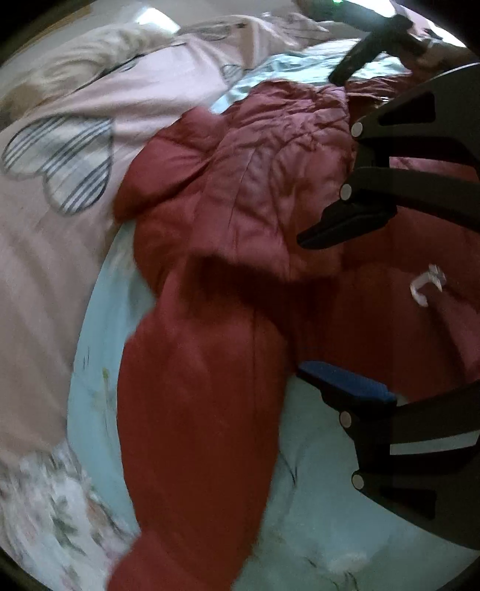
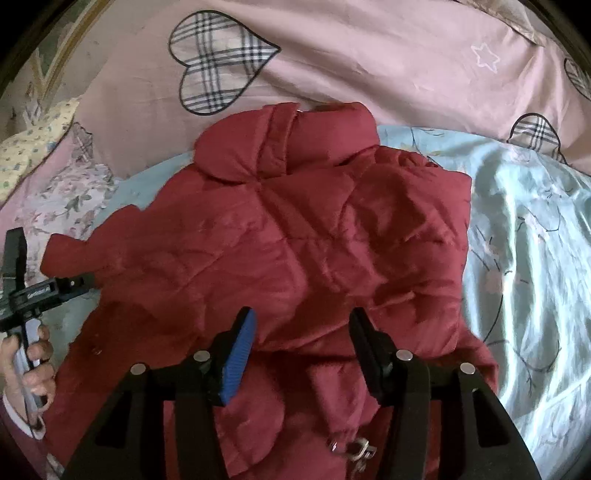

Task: Fold large clothes

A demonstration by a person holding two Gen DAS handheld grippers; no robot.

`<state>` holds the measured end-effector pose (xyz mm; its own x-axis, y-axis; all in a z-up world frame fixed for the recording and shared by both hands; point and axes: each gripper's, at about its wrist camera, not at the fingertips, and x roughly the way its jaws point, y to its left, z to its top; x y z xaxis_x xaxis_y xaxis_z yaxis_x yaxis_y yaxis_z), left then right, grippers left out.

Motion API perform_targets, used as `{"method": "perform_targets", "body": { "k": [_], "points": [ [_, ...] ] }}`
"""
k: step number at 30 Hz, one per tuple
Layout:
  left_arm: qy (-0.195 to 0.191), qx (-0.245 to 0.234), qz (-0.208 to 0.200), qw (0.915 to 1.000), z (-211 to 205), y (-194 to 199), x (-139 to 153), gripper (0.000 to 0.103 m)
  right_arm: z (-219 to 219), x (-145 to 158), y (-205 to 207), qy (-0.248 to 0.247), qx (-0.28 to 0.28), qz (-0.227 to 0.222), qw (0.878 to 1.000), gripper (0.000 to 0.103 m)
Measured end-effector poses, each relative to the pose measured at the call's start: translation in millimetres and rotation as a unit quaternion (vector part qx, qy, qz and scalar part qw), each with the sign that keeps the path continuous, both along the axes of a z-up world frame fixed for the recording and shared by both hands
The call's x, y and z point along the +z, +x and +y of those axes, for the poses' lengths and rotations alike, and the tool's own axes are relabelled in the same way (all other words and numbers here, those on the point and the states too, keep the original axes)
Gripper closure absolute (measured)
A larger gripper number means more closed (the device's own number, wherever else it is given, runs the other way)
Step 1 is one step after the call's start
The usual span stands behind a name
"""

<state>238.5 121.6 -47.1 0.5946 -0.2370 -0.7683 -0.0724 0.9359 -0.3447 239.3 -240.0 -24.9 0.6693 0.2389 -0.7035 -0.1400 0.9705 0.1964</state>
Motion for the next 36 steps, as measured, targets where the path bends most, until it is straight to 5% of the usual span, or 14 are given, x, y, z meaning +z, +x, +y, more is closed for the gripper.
{"method": "perform_targets", "body": {
  "k": [6, 15, 27, 31, 32, 34, 36],
  "points": [
    [0.004, 0.066, -0.001, 0.9978, 53.9, -12.8, -6.7, 0.027, 8.4, 4.2, -17.7, 0.014, 0.014, 0.001, 1.000, 0.046],
    [-0.001, 0.149, 0.020, 0.9887, 123.5, -24.0, -22.7, 0.020, 18.1, 13.0, -37.4, 0.019, 0.030, -0.005, 0.999, 0.042],
    [-0.017, 0.308, 0.026, 0.9510, 247.1, -8.3, -42.7, 0.020, 25.6, 5.8, -48.5, 0.021, 0.043, 0.011, 0.999, 0.041],
    [-0.013, 0.320, 0.003, 0.9474, 264.1, -0.9, -35.0, 0.022, 27.7, 3.3, -50.4, 0.015, 0.047, 0.016, 0.999, 0.041],
    [-0.009, 0.317, -0.002, 0.9484, 263.6, 0.7, -32.1, 0.026, 27.3, 2.8, -50.5, 0.015, 0.048, 0.016, 0.999, 0.041],
    [-0.005, 0.299, -0.014, 0.9543, 258.3, 3.6, -24.8, 0.072, 26.0, 1.7, -50.8, 0.015, 0.045, 0.017, 0.999, 0.041],
    [0.001, 0.287, -0.025, 0.9575, 250.5, 2.0, -17.9, 0.085, 24.8, 0.7, -51.7, 0.019, 0.043, 0.018, 0.999, 0.041]
  ]
}}
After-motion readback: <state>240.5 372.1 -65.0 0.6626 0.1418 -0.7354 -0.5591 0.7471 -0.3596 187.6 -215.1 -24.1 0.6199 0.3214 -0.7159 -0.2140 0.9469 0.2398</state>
